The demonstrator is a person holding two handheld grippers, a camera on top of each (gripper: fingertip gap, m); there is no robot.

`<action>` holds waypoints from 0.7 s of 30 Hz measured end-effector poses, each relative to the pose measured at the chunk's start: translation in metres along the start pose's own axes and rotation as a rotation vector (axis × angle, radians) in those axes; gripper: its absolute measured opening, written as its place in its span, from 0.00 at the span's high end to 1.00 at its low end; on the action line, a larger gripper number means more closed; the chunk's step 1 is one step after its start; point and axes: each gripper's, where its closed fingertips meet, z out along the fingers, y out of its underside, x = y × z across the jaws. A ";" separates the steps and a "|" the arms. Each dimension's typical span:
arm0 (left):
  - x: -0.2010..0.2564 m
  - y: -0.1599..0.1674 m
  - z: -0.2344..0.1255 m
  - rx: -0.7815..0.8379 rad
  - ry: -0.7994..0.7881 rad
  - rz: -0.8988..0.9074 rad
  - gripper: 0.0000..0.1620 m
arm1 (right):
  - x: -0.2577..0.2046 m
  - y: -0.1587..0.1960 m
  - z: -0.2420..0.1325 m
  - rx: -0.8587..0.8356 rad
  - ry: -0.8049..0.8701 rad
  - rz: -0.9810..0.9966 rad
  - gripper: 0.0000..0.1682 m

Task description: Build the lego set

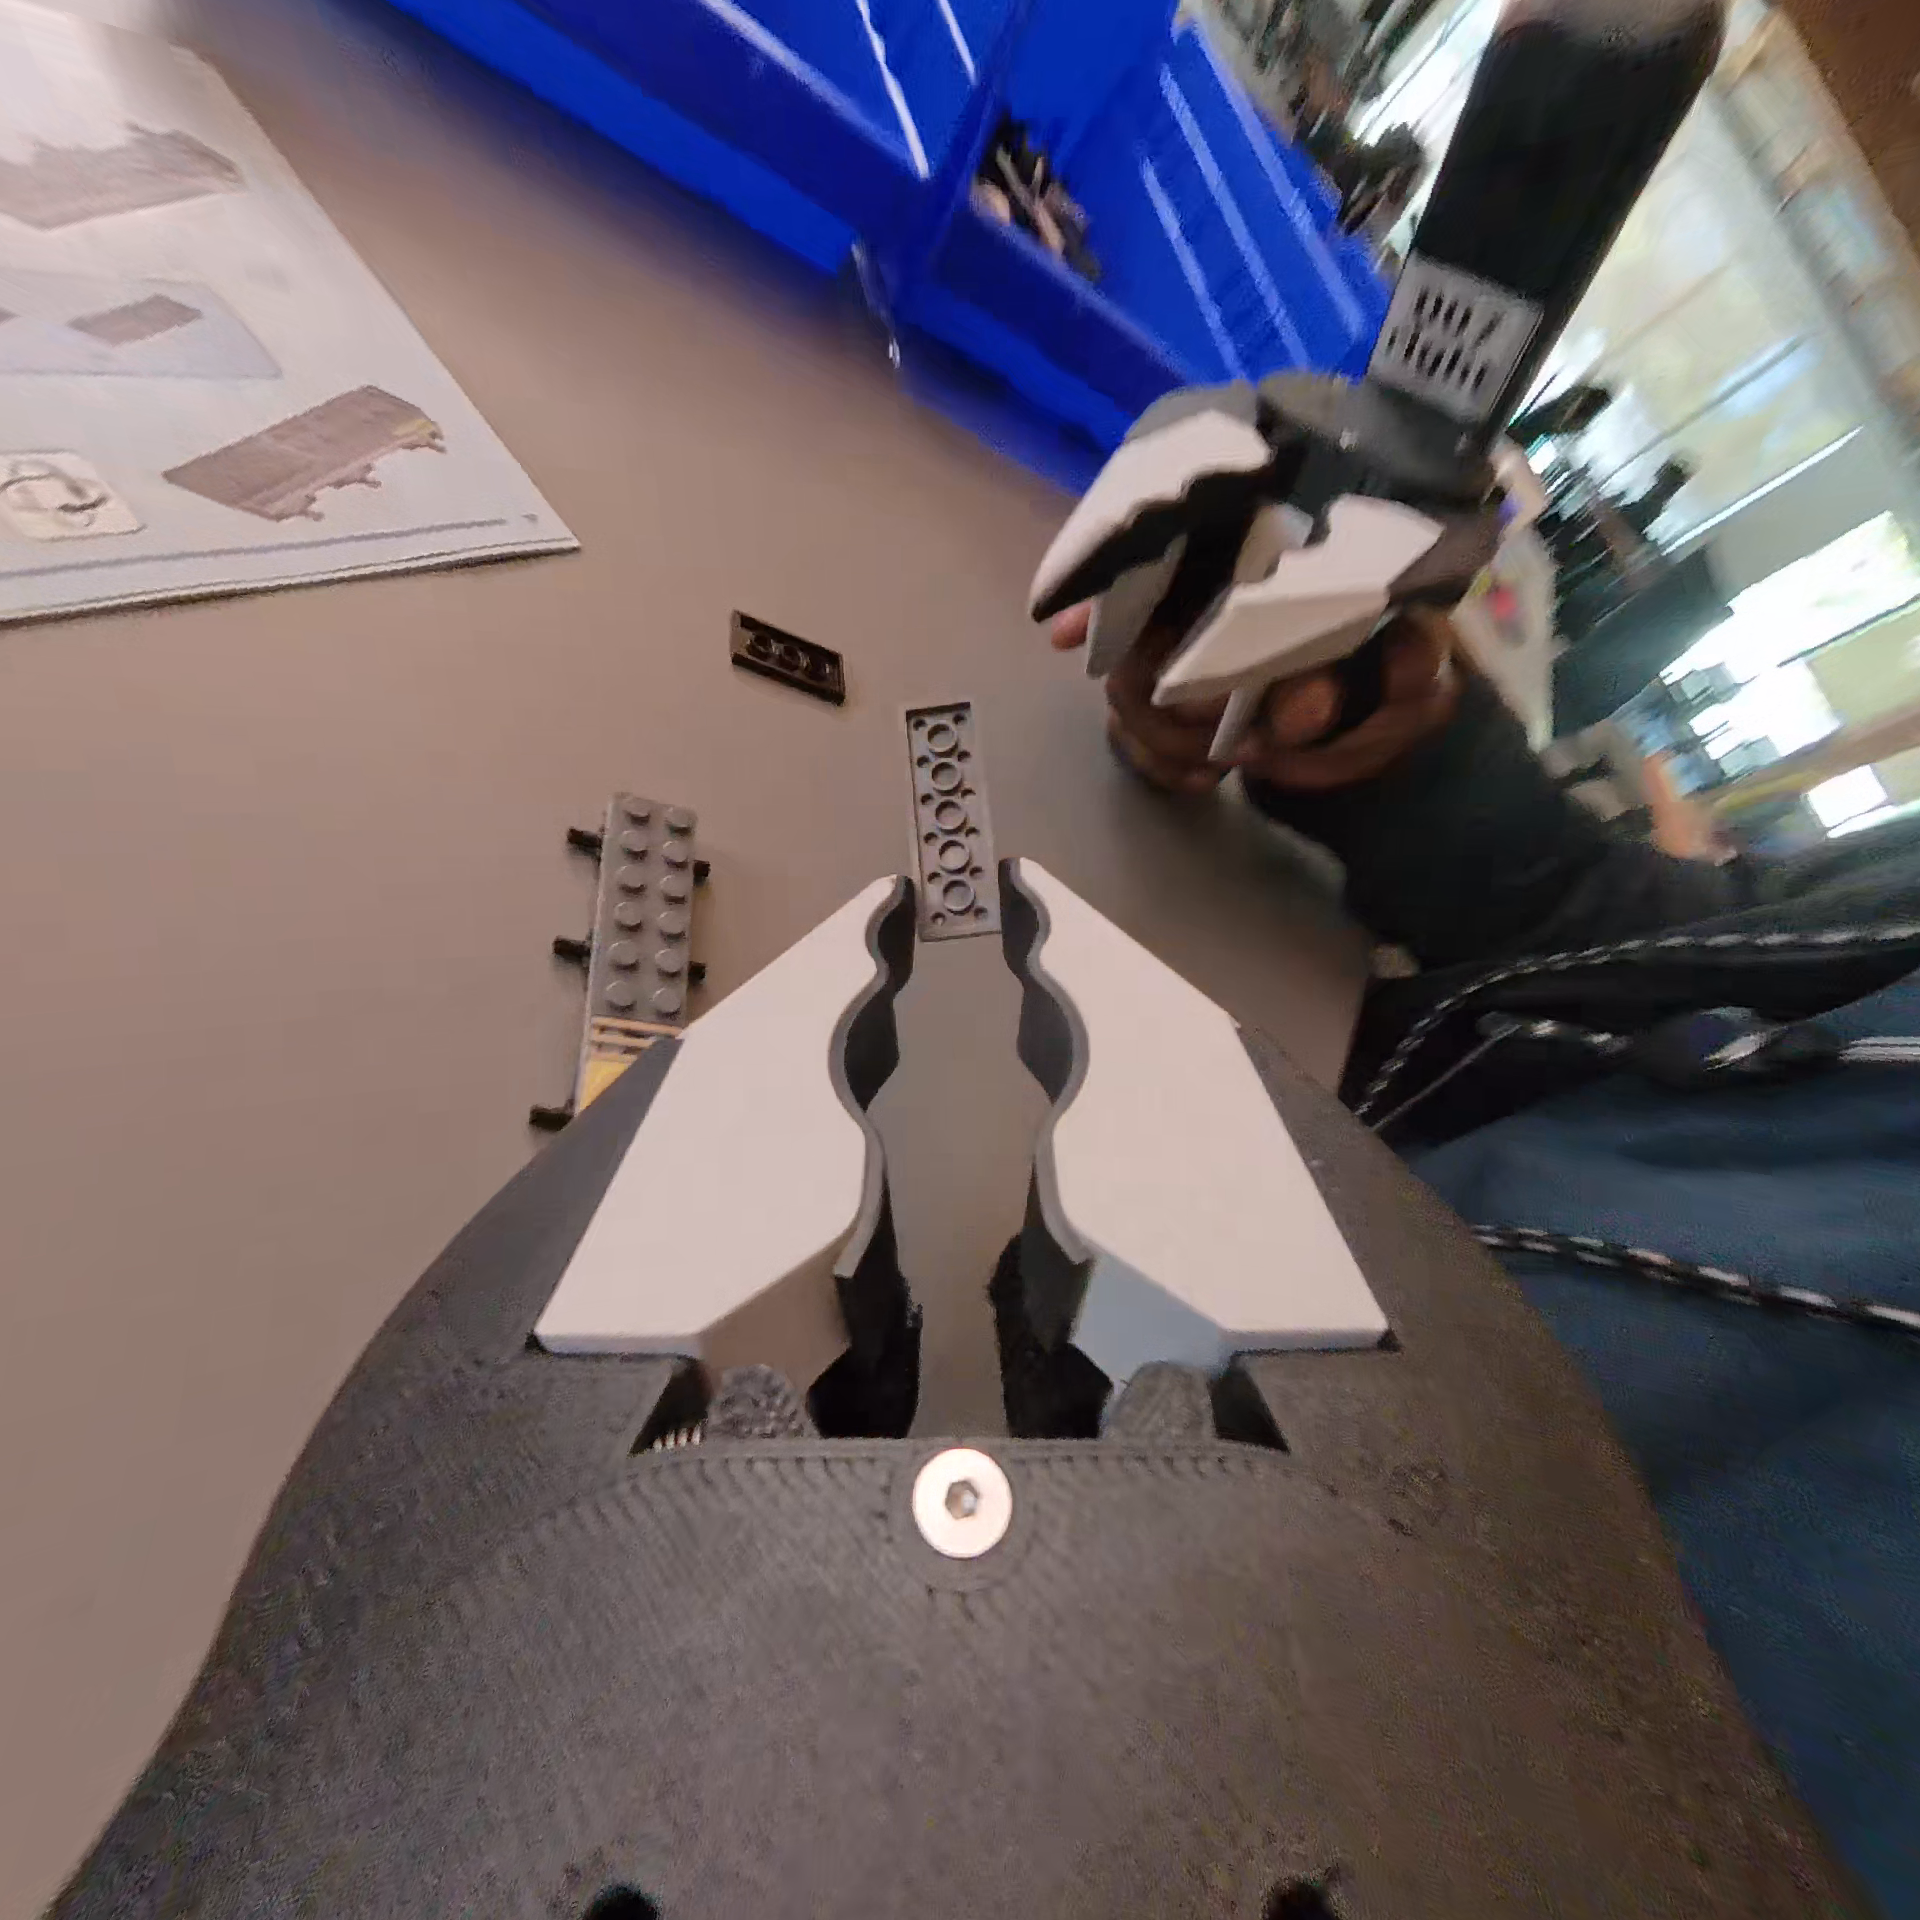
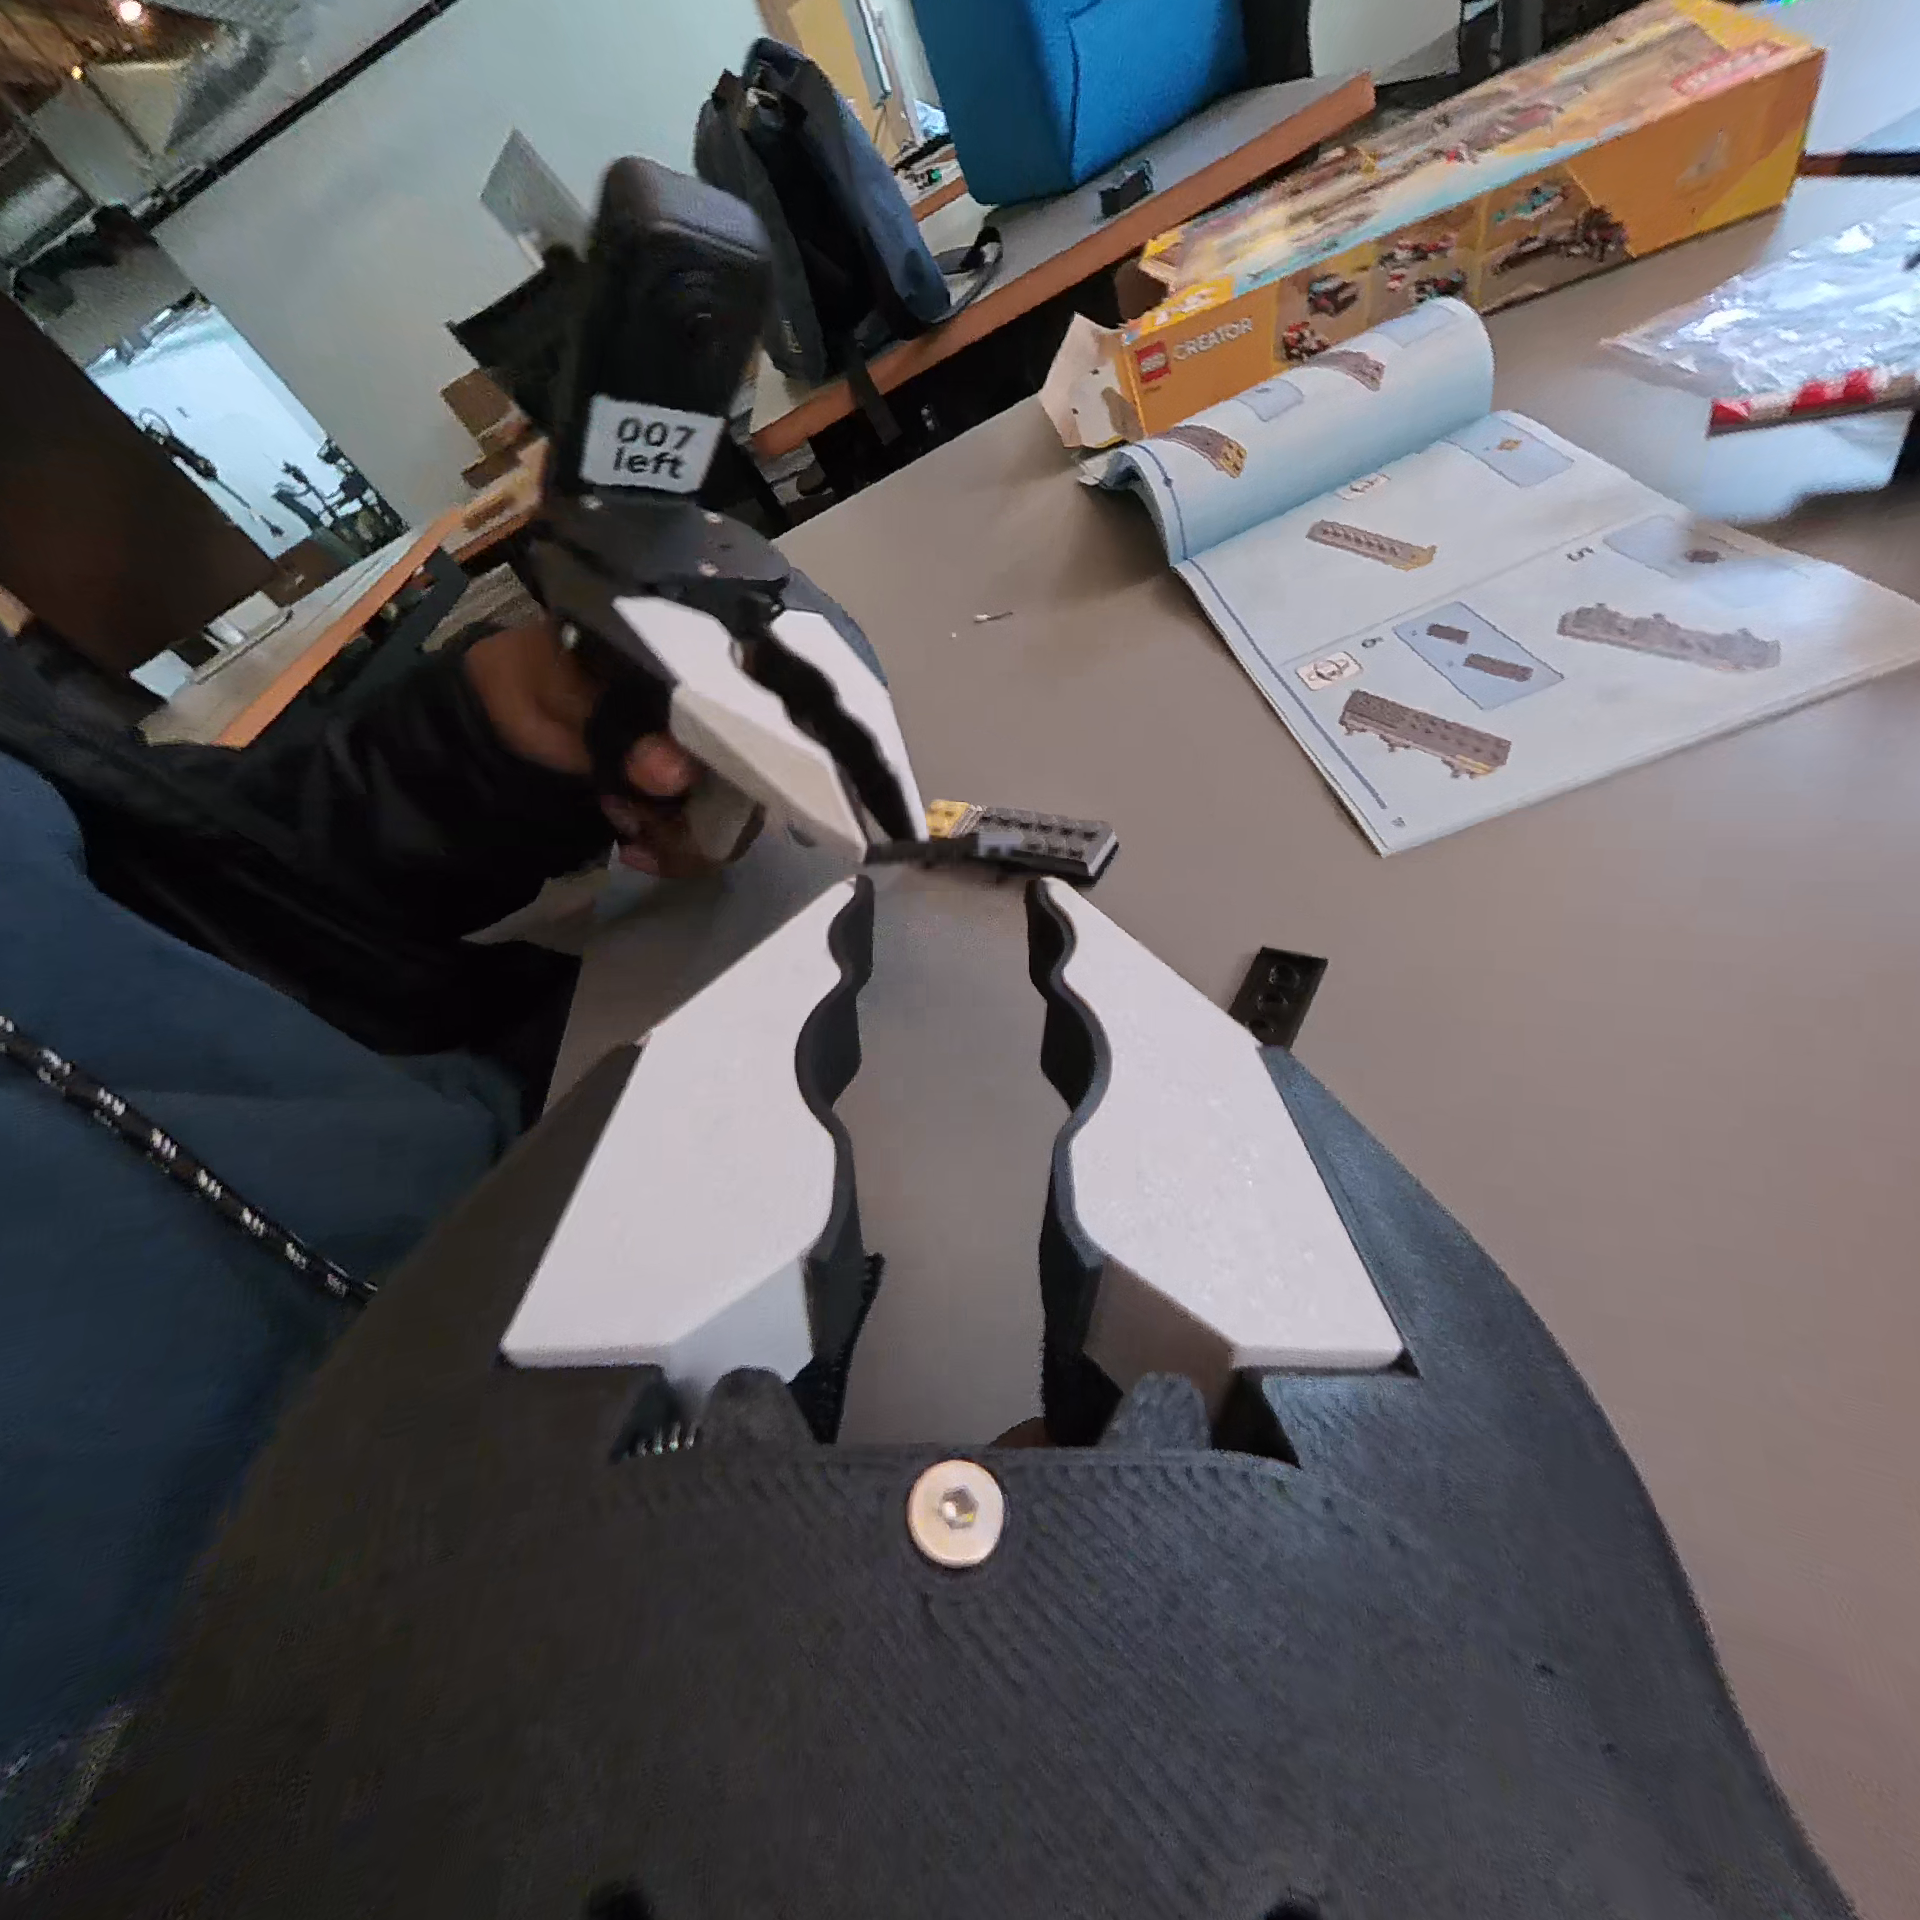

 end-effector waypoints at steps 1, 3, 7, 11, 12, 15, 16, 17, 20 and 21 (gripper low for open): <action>-0.001 -0.004 -0.006 0.031 0.026 -0.043 0.90 | -0.003 -0.002 0.002 0.005 -0.007 -0.027 0.82; -0.004 -0.012 -0.018 0.097 0.078 -0.120 0.90 | -0.011 -0.008 0.006 0.040 -0.035 -0.080 0.81; -0.004 -0.025 -0.037 0.204 0.211 -0.270 0.90 | -0.019 -0.020 0.020 0.088 -0.034 -0.227 0.78; -0.004 -0.035 -0.052 0.289 0.343 -0.402 0.90 | -0.014 -0.033 0.039 0.100 -0.022 -0.325 0.75; -0.004 -0.037 -0.056 0.307 0.375 -0.433 0.90 | -0.015 -0.037 0.043 0.104 -0.035 -0.340 0.75; -0.005 -0.043 -0.065 0.361 0.458 -0.523 0.90 | -0.013 -0.045 0.055 0.098 -0.005 -0.467 0.74; -0.006 -0.044 -0.067 0.375 0.478 -0.549 0.90 | -0.012 -0.045 0.059 0.087 0.013 -0.520 0.74; -0.006 -0.045 -0.068 0.384 0.496 -0.572 0.90 | -0.011 -0.045 0.062 0.080 0.030 -0.573 0.74; -0.004 -0.043 -0.066 0.387 0.536 -0.627 0.90 | -0.009 -0.044 0.072 0.060 0.087 -0.717 0.73; -0.004 -0.042 -0.065 0.383 0.545 -0.642 0.90 | -0.007 -0.043 0.074 0.052 0.114 -0.768 0.73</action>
